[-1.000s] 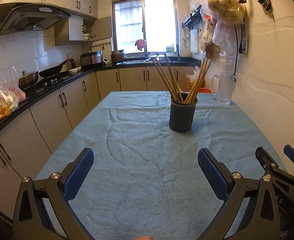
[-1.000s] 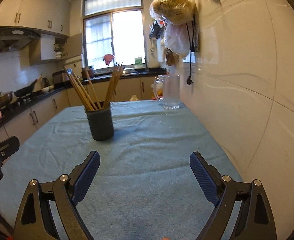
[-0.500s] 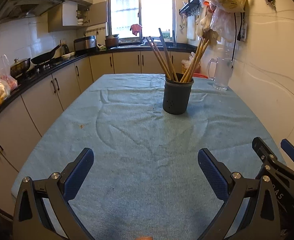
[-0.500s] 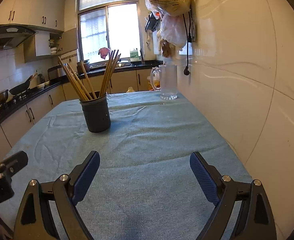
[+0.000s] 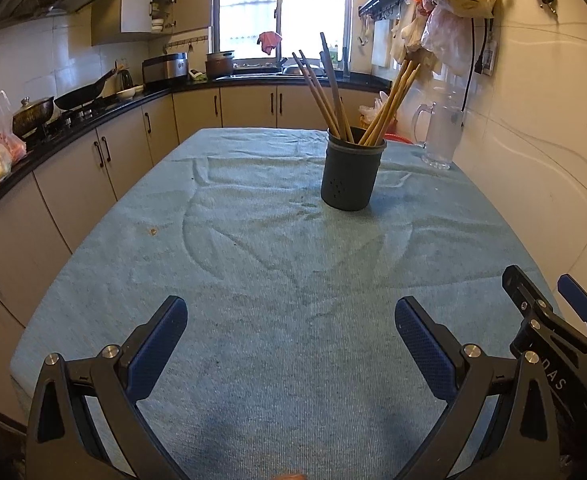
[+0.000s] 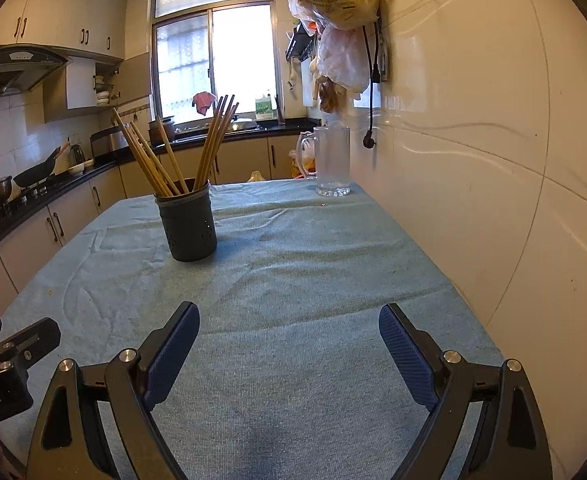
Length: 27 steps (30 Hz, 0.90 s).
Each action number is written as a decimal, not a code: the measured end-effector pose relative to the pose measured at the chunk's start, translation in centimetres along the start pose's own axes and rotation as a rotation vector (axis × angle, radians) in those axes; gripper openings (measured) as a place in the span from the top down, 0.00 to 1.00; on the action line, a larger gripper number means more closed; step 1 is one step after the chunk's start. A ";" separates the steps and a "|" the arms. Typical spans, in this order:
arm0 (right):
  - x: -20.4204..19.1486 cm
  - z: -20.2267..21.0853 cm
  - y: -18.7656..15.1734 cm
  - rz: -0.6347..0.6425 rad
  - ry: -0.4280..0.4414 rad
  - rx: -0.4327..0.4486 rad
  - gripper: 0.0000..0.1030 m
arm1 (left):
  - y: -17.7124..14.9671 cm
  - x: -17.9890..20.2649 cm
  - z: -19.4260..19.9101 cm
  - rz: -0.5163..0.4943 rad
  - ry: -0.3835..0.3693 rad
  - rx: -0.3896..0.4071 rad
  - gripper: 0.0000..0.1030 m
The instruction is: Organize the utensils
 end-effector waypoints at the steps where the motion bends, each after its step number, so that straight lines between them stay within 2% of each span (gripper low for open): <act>1: 0.0 0.0 0.0 -0.001 -0.003 0.000 0.09 | -0.1 0.0 -0.1 0.003 -0.004 -0.003 0.00; 27: -0.2 -0.2 -0.6 0.018 -0.022 -0.021 0.09 | -1.6 0.2 -1.4 0.032 -0.044 -0.067 0.00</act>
Point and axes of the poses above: each gripper's, at about its wrist camera, not at the fingertips, and z roughly against the way its jaws point, x to its right, y to its top, the point moved 9 cm from there along -z, roughly the way its jaws point, and after that the axes turned 12 degrees about -z, right-handed, at the moved point
